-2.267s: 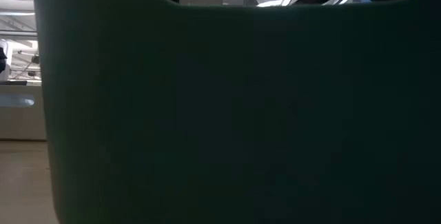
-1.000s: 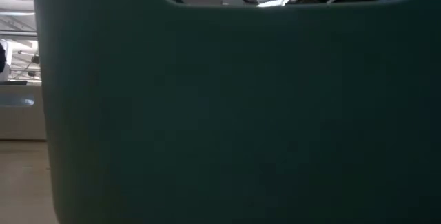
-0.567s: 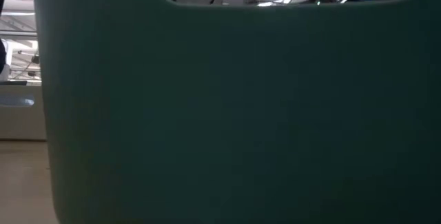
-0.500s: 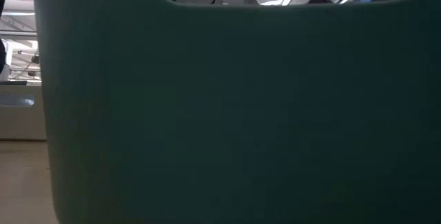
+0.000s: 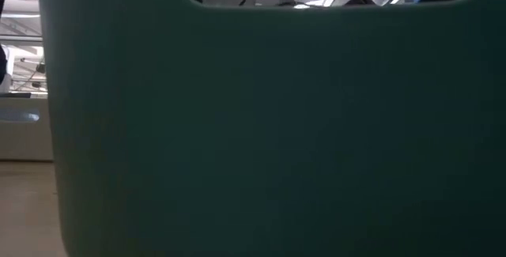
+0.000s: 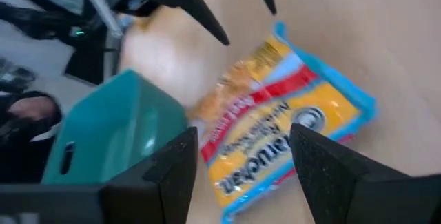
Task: Sort Maruchan noodles
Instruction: Put the black noodle pack into the black bin
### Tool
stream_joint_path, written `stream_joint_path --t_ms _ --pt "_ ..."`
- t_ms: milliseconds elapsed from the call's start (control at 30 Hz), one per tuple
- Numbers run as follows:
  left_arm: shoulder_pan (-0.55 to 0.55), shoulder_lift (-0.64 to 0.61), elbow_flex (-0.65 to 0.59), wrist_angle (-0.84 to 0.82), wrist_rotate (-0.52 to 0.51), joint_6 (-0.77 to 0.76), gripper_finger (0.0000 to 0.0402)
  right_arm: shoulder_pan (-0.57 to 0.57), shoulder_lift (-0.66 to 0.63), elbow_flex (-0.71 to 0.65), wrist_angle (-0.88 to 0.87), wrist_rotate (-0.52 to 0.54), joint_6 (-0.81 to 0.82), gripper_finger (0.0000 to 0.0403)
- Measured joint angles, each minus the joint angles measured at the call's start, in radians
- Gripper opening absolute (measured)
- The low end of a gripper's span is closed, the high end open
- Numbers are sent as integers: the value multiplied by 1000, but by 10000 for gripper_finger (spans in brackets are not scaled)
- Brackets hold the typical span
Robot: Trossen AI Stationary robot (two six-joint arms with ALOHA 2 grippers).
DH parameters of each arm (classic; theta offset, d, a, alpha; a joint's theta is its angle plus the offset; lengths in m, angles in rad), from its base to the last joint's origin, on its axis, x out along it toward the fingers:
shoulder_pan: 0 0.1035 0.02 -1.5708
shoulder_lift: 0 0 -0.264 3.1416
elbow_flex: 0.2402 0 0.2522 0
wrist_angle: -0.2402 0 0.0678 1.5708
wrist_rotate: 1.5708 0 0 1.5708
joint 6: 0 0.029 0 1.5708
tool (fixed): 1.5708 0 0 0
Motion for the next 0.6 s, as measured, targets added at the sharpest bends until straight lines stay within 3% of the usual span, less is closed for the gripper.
stream_joint_path --t_ms 233,600 --pt "-2 -186 1 -120 2 -3 209 -16 -79 4 -15 35 -95 214" --pt "26 -502 1 -443 -43 -48 209 -4 -82 3 -79 140 -251 214"
